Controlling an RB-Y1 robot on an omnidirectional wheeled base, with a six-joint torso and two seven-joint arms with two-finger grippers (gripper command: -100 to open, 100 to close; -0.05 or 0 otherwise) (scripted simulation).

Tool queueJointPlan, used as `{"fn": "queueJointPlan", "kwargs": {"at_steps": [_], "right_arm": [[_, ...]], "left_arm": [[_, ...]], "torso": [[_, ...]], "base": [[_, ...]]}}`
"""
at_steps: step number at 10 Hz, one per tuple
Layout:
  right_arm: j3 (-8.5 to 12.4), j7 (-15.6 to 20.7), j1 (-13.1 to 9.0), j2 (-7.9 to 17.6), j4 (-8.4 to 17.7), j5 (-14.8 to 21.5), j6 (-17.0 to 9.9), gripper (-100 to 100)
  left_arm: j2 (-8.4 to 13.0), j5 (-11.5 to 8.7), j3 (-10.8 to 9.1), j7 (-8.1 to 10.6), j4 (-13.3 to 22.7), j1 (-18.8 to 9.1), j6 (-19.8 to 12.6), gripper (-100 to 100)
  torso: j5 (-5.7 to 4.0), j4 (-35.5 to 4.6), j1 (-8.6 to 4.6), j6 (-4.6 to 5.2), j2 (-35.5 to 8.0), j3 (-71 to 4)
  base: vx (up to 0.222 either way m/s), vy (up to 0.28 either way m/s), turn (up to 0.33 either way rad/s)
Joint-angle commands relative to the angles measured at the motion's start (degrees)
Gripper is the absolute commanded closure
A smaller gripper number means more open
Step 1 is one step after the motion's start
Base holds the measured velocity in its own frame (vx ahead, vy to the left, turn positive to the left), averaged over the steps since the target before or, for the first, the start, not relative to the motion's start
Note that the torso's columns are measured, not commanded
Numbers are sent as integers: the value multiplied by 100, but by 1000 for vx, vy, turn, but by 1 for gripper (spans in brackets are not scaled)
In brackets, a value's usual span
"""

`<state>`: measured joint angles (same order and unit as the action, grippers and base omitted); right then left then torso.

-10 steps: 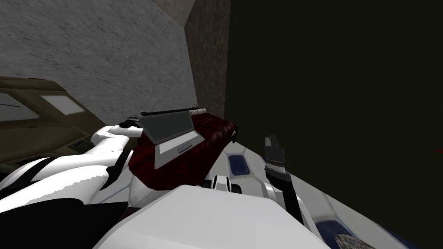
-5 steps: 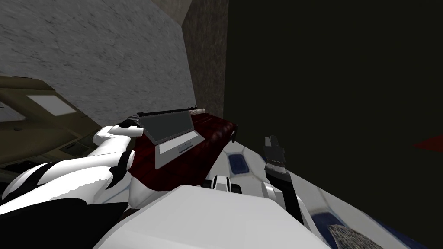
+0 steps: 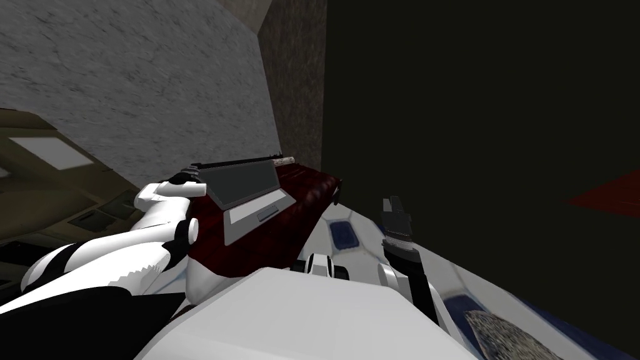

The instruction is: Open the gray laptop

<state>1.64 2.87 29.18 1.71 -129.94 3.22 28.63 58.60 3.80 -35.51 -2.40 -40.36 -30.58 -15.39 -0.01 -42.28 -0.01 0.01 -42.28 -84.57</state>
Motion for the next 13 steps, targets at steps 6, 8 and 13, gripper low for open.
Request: {"fn": "queueJointPlan", "kwargs": {"at_steps": [6, 8, 13], "right_arm": [[0, 0, 1, -1, 0, 0, 0, 0], [-1, 0, 1, -1, 0, 0, 0, 0], [0, 0, 1, 0, 0, 0, 0, 0]], "left_arm": [[-43, 54, -166, -90, -42, 3, -40, 100], [58, -57, 104, 62, 109, -24, 67, 100], [362, -391, 871, 519, 561, -105, 389, 100]], "torso": [[9, 8, -14, -17, 10, -3], [32, 14, 25, -4, 12, -4], [31, 19, 29, 8, 24, -13]], "base": [[-3, 9, 0], [30, -56, 71], [23, -32, 54]]}}
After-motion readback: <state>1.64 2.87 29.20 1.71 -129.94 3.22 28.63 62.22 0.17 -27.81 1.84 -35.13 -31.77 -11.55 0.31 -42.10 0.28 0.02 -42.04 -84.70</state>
